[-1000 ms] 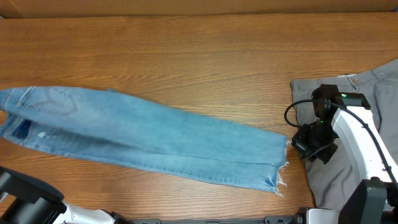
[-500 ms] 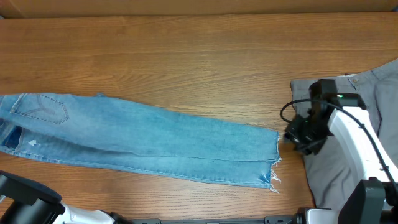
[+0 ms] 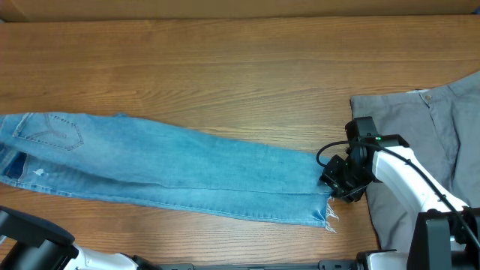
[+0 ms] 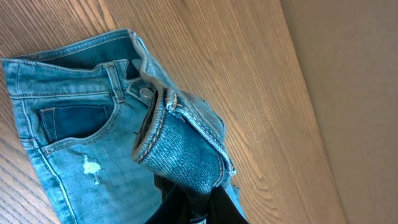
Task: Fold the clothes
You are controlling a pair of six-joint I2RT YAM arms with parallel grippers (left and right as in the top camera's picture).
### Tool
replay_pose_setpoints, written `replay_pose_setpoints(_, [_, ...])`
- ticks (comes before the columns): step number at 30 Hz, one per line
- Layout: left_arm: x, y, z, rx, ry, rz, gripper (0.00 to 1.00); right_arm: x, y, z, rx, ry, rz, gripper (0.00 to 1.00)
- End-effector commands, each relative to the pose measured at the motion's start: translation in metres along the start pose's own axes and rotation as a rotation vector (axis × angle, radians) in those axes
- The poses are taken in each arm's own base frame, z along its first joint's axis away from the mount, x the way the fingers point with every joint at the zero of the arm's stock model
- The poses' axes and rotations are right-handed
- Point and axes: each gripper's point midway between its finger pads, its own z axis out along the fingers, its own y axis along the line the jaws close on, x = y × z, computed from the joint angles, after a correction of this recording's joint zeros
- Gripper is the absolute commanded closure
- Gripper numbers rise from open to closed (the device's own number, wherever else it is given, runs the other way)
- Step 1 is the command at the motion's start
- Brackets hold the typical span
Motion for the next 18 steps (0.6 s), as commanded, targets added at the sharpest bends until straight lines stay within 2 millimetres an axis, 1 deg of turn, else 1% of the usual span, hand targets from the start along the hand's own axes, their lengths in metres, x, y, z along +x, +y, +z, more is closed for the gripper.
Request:
replay_pose_setpoints(1, [-0.009, -0.016, -0.01, 0.035, -0.029, 0.019, 0.89, 0.005, 0.004, 0.006, -0.043, 0.014, 0.024, 0.58])
replay_pose_setpoints(5, [-0.008, -0.017, -0.01, 0.042, -0.026, 0.019, 0.89, 0.002, 0.006, 0.006, -0.055, -0.002, 0.019, 0.59])
replay_pose_setpoints(6, [-0.008, -0.017, -0.01, 0.042, -0.026, 0.019, 0.89, 0.0, 0.006, 0.006, -0.052, -0.009, 0.019, 0.62])
replay_pose_setpoints(9, [-0.007, -0.017, -0.01, 0.041, -0.024, 0.018, 0.89, -0.004, 0.005, 0.006, -0.045, -0.032, 0.016, 0.83])
replay_pose_setpoints(10, [-0.007, -0.017, -0.01, 0.041, -0.023, 0.018, 0.89, -0.005, 0.006, 0.005, -0.048, -0.032, 0.018, 0.95])
replay_pose_setpoints(12, [-0.007, -0.017, -0.01, 0.042, -0.023, 0.018, 0.89, -0.007, 0.005, 0.002, -0.049, -0.03, 0.032, 0.96])
replay_pose_setpoints(14, [-0.007, -0.017, -0.01, 0.042, -0.023, 0.018, 0.89, -0.01, 0.003, -0.006, -0.047, -0.025, 0.057, 0.96])
replay_pose_setpoints(18, [-0.008, -0.015, -0.01, 0.04, -0.026, 0.015, 0.9, -0.01, -0.002, -0.031, -0.042, -0.009, 0.085, 0.96])
